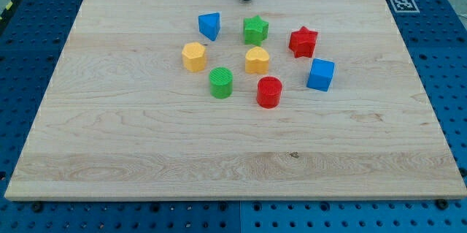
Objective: Point at green star
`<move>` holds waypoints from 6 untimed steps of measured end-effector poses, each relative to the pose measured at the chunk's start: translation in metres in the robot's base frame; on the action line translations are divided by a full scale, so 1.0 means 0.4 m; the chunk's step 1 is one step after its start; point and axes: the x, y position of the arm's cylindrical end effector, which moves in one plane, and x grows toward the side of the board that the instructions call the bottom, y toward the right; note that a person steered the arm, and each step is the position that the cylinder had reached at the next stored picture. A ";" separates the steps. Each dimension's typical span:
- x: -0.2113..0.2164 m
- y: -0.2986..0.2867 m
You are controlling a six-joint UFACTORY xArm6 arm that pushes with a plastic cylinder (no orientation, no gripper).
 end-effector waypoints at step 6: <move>0.089 0.030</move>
